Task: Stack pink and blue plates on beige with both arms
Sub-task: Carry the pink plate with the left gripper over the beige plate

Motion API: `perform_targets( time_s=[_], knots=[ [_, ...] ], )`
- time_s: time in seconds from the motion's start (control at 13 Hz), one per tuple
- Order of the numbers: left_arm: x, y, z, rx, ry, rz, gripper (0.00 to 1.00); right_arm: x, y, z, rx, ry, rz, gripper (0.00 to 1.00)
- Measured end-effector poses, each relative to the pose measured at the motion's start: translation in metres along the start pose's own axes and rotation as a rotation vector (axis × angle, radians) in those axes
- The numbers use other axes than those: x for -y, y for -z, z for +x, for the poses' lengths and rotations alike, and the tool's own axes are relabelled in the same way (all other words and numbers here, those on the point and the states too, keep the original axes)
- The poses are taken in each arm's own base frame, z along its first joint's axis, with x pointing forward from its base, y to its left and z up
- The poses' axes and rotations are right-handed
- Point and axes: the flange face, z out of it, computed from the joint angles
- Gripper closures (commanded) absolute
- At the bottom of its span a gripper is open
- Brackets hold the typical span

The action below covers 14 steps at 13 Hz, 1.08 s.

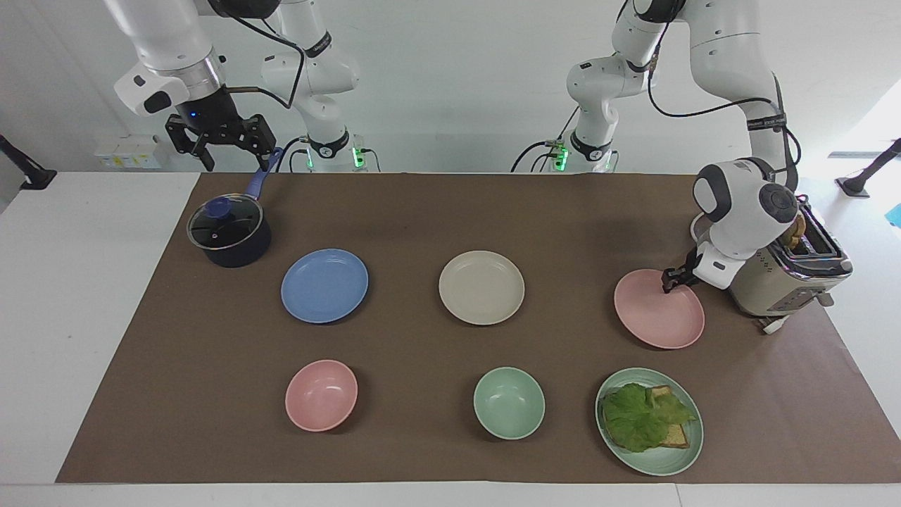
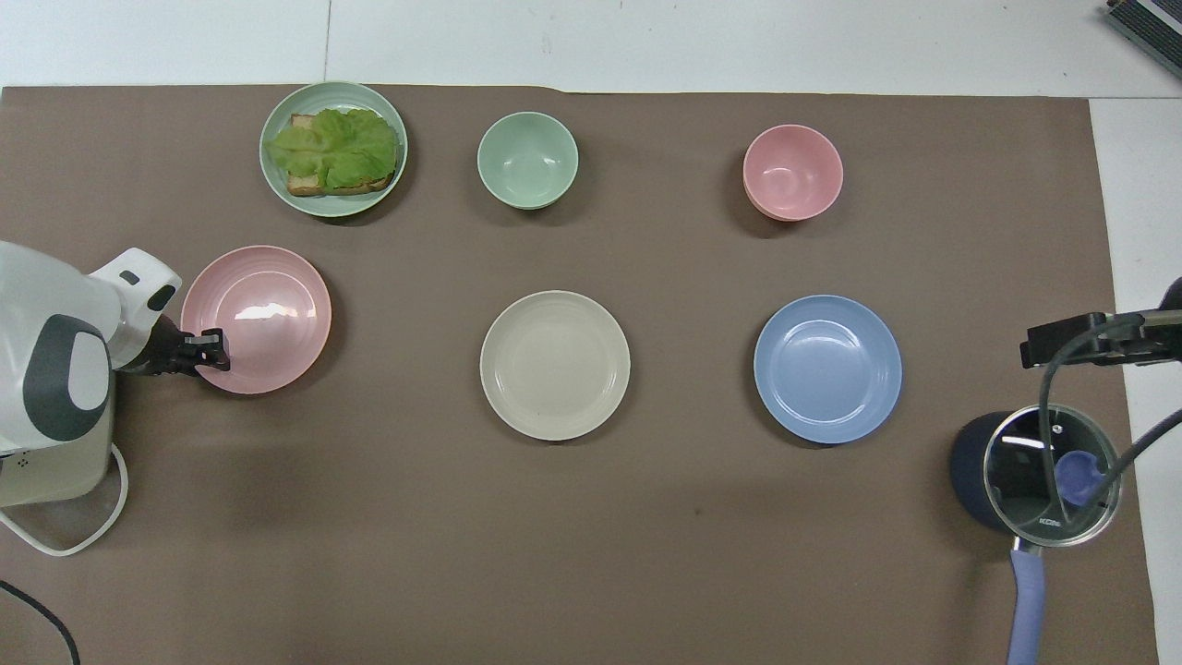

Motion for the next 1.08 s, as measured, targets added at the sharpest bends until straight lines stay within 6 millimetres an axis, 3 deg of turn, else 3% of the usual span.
perform_targets(
  time_s=[0.31, 0.77, 1.08],
  knots=[
    [-0.003, 0.021, 0.007, 0.013, -0.004, -0.003, 1.0, 0.0, 0.0, 0.0, 0.0, 0.0, 0.0, 0.0],
    [-0.021, 0.097, 0.014, 0.102, 0.003, -0.068, 1.0, 0.0, 0.0, 0.0, 0.001, 0.0, 0.0, 0.0],
    [-0.038, 0.114, 0.011, 0.101, 0.024, -0.152, 1.0, 0.0, 0.0, 0.0, 0.001, 0.0, 0.0, 0.0]
  ],
)
